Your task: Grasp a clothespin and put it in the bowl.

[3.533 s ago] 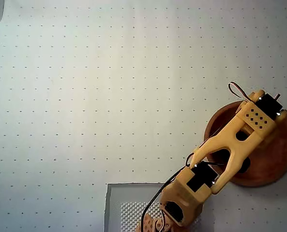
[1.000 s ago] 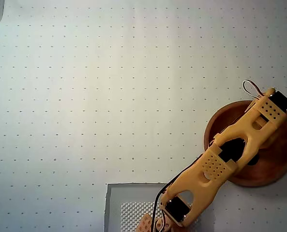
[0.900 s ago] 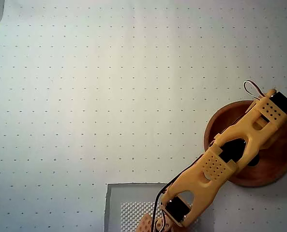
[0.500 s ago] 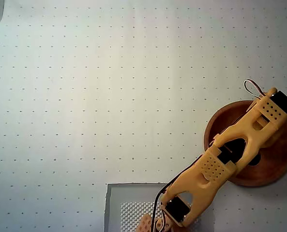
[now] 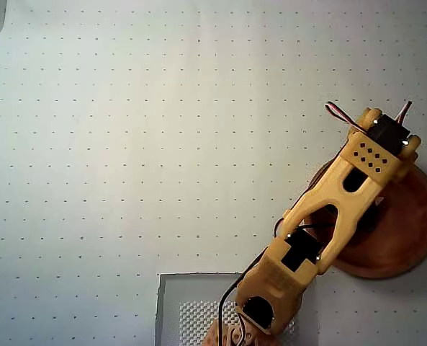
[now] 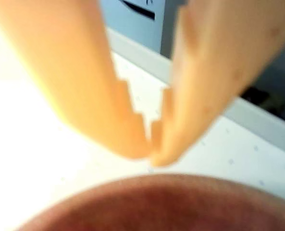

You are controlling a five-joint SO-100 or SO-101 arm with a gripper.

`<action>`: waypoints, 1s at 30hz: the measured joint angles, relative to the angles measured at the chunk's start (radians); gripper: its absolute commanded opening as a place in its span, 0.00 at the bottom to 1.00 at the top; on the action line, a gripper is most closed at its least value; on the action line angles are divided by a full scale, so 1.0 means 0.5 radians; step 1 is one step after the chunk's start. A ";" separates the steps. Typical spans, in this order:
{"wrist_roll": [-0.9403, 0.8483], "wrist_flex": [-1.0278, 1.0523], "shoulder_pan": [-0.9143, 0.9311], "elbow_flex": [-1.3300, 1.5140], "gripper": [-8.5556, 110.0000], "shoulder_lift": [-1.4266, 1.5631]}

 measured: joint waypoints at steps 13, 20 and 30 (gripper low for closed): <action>0.914 0.000 -0.927 0.000 0.05 0.730; 1.601 0.000 -1.442 0.000 0.05 0.954; 2.461 -0.359 -1.568 0.009 0.05 1.307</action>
